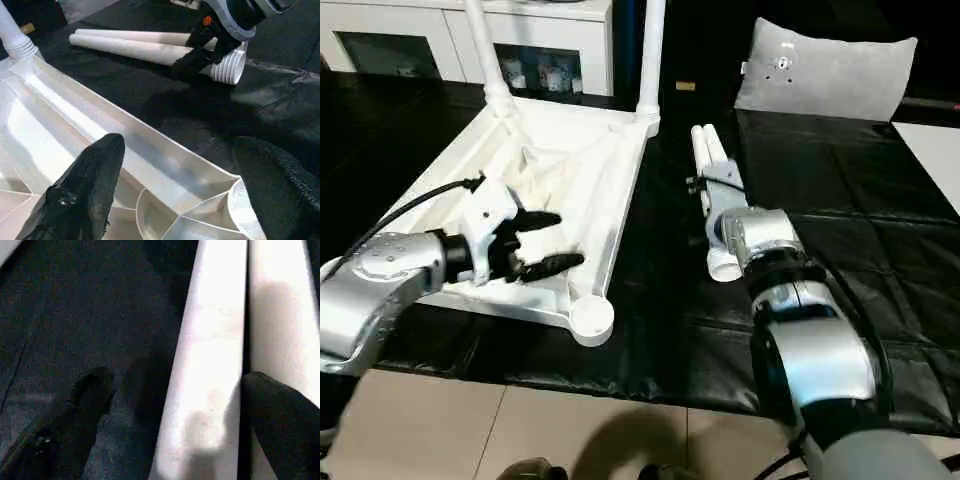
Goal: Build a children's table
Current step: Pick table leg
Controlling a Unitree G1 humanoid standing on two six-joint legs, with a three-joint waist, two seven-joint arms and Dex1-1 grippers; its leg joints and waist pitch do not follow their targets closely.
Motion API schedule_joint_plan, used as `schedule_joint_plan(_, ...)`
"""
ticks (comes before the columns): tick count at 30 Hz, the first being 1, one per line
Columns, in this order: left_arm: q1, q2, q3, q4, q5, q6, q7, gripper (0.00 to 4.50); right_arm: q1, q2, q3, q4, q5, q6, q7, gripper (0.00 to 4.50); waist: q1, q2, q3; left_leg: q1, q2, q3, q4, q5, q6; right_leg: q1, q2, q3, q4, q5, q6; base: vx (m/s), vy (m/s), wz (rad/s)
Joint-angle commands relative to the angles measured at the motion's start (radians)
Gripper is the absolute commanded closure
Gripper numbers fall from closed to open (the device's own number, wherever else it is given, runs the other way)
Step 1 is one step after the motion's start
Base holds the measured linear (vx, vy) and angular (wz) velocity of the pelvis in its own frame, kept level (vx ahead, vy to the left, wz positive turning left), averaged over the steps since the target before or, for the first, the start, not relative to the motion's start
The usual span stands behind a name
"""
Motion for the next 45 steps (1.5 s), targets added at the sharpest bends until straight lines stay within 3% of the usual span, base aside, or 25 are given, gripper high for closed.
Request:
schedule_joint_plan(1, 0.003, 0.005, -0.014, -0.026, 0.007, 0.013, -0.001, 0.67, -0.027, 0.006, -0.031, 0.061, 0.012, -0.005, 0.005, 0.00, -0.001, 0.015, -0.090, 0.001, 0.105, -0.035, -0.057, -0.061, 0.041, 0.066, -0.157, 0.100, -0.066, -0.237, -0.084, 0.000, 0.000, 0.00)
schedule_joint_plan(3, 0.002, 0.005, -0.015, -0.030, 0.006, 0.018, -0.001, 0.67, -0.034, 0.005, -0.041, 0.081, 0.015, -0.008, 0.003, 0.00, -0.001, 0.016, -0.091, 0.003, 0.108, -0.036, -0.057, -0.069, 0.036, 0.066, -0.158, 0.100, -0.064, -0.241, -0.090, 0.000, 0.000, 0.00)
schedule_joint_plan(4, 0.002, 0.006, -0.016, -0.031, 0.005, 0.018, -0.002, 0.55, -0.041, 0.003, -0.048, 0.093, 0.020, -0.008, 0.007, 0.29, -0.001, 0.015, -0.089, 0.001, 0.105, -0.035, -0.057, -0.071, 0.036, 0.065, -0.158, 0.100, -0.065, -0.243, -0.090, 0.000, 0.000, 0.00)
schedule_joint_plan(7, 0.001, 0.009, -0.017, -0.033, 0.004, 0.022, -0.005, 0.55, -0.060, 0.000, -0.060, 0.120, 0.028, -0.004, 0.027, 0.46, -0.001, 0.017, -0.090, 0.001, 0.106, -0.035, -0.056, -0.080, 0.034, 0.065, -0.157, 0.100, -0.065, -0.255, -0.088, 0.000, 0.000, 0.00)
schedule_joint_plan(16, -0.002, 0.012, -0.024, -0.044, 0.007, 0.031, -0.010, 0.55, -0.097, -0.016, -0.056, 0.178, 0.008, 0.031, 0.108, 1.28, 0.001, 0.012, -0.086, 0.001, 0.101, -0.033, -0.053, -0.110, 0.034, 0.062, -0.156, 0.096, -0.075, -0.344, -0.059, 0.000, 0.000, 0.00)
schedule_joint_plan(29, -0.004, 0.025, -0.034, -0.056, -0.002, 0.042, -0.034, 0.55, -0.093, -0.040, -0.043, 0.213, -0.019, 0.026, 0.154, 2.44, 0.002, 0.007, -0.085, -0.001, 0.099, -0.032, -0.052, -0.101, 0.040, 0.060, -0.156, 0.094, -0.077, -0.366, -0.049, 0.000, 0.000, 0.00)
schedule_joint_plan(38, 0.007, 0.008, -0.032, -0.059, -0.004, 0.042, -0.021, 0.55, -0.089, -0.036, -0.049, 0.215, -0.025, 0.027, 0.165, 2.57, 0.001, 0.005, -0.086, -0.001, 0.099, -0.031, -0.052, -0.093, 0.043, 0.059, -0.154, 0.093, -0.076, -0.364, -0.044, 0.000, 0.000, 0.00)
schedule_joint_plan(40, 0.012, 0.002, -0.029, -0.062, -0.008, 0.043, -0.017, 0.55, -0.088, -0.035, -0.065, 0.211, -0.014, 0.018, 0.154, 2.57, 0.001, 0.005, -0.086, 0.000, 0.100, -0.031, -0.051, -0.095, 0.042, 0.059, -0.155, 0.094, -0.077, -0.367, -0.043, 0.000, 0.000, 0.00)
schedule_joint_plan(45, 0.003, -0.067, 0.014, -0.019, 0.012, -0.006, 0.082, 0.55, -0.106, -0.048, -0.214, 0.165, 0.110, -0.055, 0.074, 2.57, 0.002, 0.005, -0.089, -0.002, 0.099, -0.030, -0.051, -0.087, 0.043, 0.059, -0.155, 0.094, -0.077, -0.340, -0.038, 0.000, 0.000, 0.00)
